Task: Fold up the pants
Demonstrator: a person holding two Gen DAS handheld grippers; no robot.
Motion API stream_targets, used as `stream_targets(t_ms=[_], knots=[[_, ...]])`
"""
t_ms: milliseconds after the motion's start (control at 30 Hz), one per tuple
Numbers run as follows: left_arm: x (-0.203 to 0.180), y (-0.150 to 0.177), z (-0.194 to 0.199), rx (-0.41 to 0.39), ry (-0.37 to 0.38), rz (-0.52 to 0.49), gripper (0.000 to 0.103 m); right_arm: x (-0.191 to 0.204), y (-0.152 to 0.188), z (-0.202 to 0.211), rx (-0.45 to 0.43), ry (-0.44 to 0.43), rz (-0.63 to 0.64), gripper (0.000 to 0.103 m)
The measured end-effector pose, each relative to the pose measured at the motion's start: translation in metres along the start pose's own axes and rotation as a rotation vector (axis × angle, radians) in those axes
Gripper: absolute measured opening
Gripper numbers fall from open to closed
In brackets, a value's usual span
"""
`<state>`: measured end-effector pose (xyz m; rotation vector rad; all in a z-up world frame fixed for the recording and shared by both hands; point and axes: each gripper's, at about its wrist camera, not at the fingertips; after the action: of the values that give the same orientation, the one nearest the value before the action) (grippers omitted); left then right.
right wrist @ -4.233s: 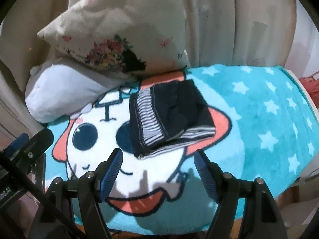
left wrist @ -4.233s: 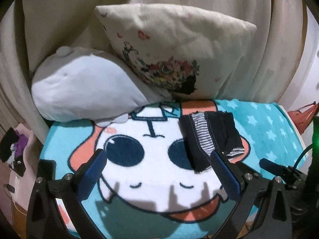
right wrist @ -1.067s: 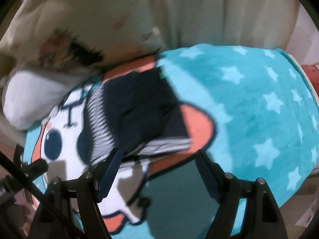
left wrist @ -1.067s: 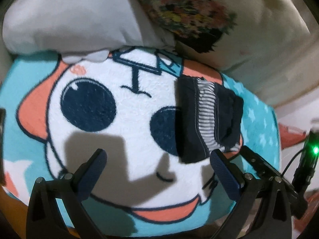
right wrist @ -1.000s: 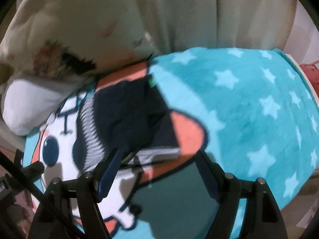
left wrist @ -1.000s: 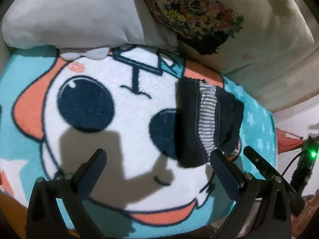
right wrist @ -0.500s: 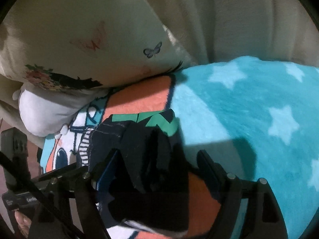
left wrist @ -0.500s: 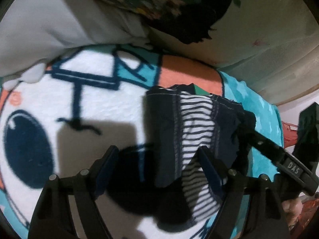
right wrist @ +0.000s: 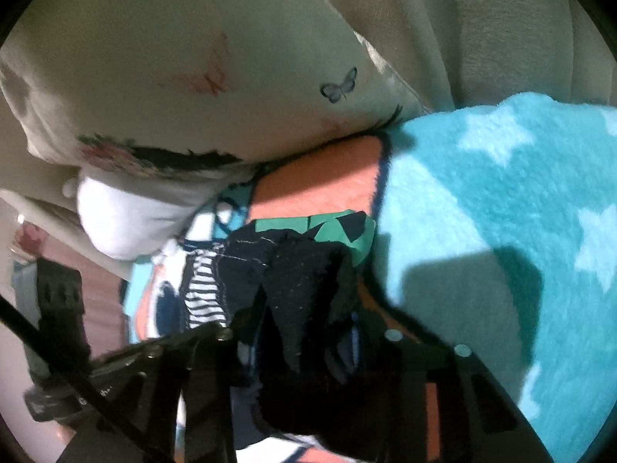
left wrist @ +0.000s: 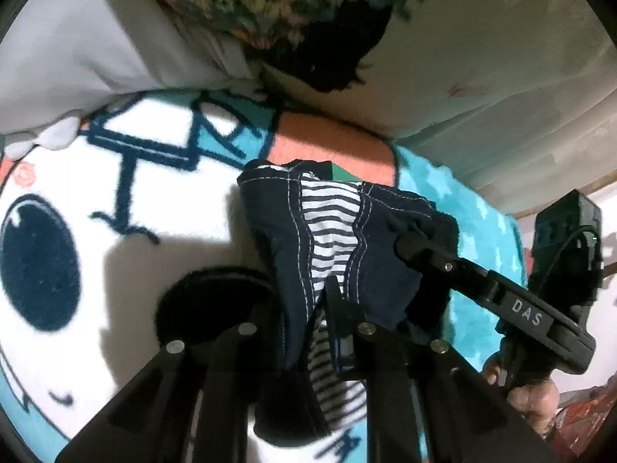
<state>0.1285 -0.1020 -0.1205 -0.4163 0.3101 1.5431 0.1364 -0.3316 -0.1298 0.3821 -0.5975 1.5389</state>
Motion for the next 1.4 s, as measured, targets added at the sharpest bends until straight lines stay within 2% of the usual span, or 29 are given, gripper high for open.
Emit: stream_targets(t_ms=[100,333,467,667,933,1400], knots=[[0.001,0.007,0.015,-0.018,-0.005,0.003,0.013,0.010,0.005,0.007,-0.012,-0.039,0.005,0.036],[0.022,0.015,0.056,-0.082,-0.040,0.015,0.013,0.049,0.013,0.010,-0.028,-0.117,0.033,0.036],[0.035,0.013,0.060,-0.080,-0.070,0.032,0.013,0.064,0.014,-0.005,-0.009,-0.113,0.031,0.036],[0.046,0.032,0.073,-0.086,-0.138,0.020,0.013,0.082,0.028,-0.014,-0.007,-0.094,0.042,0.036],[0.030,0.063,0.073,-0.083,-0.261,-0.083,0.013,0.083,0.058,-0.011,-0.028,-0.063,0.001,0.036],[0.013,0.105,0.088,-0.096,-0.314,-0.241,0.013,0.090,0.111,0.010,-0.117,-0.032,-0.073,0.036]])
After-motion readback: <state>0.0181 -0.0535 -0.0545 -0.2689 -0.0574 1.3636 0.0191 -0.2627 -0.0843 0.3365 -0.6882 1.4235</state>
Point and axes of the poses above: each gripper's, at about its wrist camera, not at the fingertips, and z roughly against the way its jaws point, x to its left, y to its underside, and after that the axes turned 15 degrees about x, right-handed
